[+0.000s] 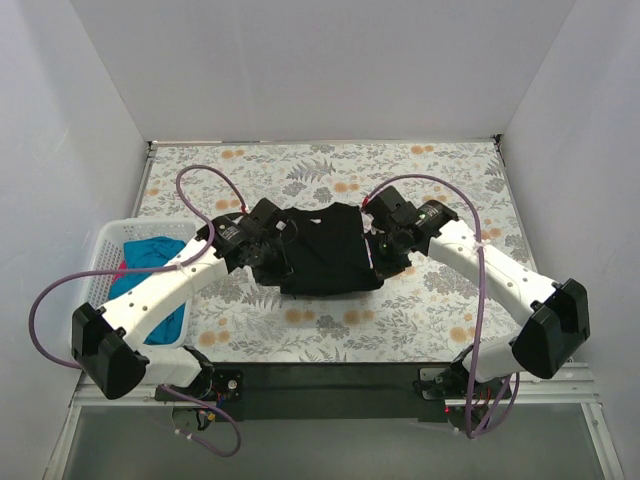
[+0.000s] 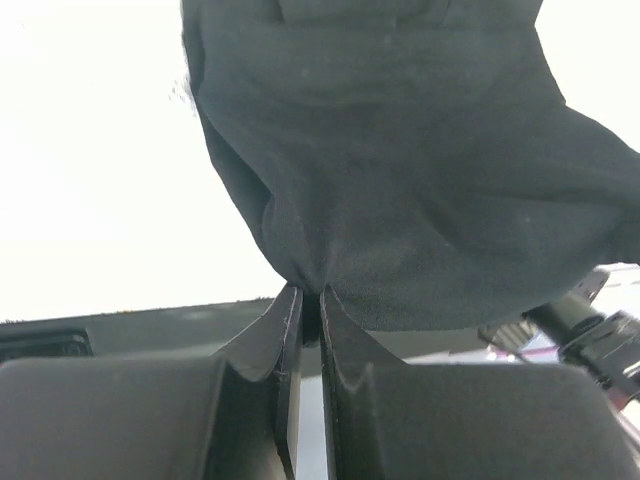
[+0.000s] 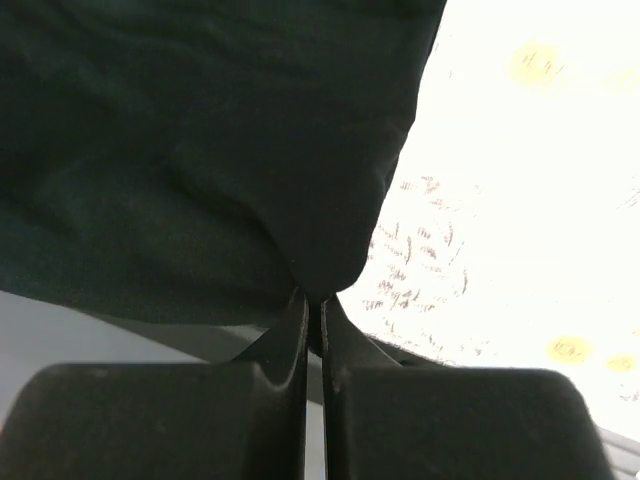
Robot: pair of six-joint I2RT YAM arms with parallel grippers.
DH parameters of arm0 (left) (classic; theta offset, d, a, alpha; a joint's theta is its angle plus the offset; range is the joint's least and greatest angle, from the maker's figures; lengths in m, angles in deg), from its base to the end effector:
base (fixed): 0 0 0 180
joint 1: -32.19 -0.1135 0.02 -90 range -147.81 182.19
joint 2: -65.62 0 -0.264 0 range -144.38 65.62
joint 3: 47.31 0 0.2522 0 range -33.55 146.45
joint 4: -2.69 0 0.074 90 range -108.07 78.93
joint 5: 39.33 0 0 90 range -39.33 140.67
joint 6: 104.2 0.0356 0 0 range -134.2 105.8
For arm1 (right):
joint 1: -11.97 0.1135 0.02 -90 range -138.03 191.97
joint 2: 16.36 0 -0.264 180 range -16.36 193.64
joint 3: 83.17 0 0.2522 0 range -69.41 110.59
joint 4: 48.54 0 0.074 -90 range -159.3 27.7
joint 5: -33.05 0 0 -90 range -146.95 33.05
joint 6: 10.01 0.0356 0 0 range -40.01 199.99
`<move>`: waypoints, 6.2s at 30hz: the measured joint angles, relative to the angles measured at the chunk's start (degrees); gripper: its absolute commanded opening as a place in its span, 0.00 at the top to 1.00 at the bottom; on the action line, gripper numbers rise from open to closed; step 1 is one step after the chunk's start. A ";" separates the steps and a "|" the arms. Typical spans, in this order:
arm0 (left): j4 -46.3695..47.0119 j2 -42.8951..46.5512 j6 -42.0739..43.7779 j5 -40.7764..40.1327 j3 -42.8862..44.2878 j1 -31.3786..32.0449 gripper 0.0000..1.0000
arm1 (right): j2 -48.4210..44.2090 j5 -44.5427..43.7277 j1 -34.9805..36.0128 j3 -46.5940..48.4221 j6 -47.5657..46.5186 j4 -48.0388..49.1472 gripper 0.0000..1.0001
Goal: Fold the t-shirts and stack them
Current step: Fold the tshirt
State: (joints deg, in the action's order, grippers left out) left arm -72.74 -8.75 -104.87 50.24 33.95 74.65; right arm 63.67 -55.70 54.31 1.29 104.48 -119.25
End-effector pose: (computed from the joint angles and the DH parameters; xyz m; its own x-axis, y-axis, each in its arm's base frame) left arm 0.1768 -0.1614 0.2960 -0.6650 -0.7469 -0.0027 -0.6944 0.6196 -0.3659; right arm 0.1989 0.1823 0.2927 -0.8977 -0.2573 -0.3578 -0.3382 0.9227 0.1849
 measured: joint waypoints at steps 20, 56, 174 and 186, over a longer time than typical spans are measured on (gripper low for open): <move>6.05 -10.58 8.20 1.05 7.76 -14.03 1.00 | 19.21 1.66 -8.92 25.57 -9.77 -3.15 0.99; 36.04 -28.61 9.40 1.20 2.51 -24.33 1.00 | 44.09 6.99 -16.04 34.73 -21.35 22.10 0.99; 59.12 -23.93 14.69 4.31 -1.88 -21.35 0.30 | 33.46 37.20 -29.57 -0.66 10.93 75.67 0.65; 60.63 -29.46 10.08 5.46 -8.09 -21.33 0.55 | 31.30 41.81 -27.69 -16.76 14.32 84.63 0.67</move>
State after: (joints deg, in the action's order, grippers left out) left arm -12.11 -38.21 -94.80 55.71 25.87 53.32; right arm 94.97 -13.88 26.62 -15.48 118.80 -34.62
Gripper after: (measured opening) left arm 0.523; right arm 0.330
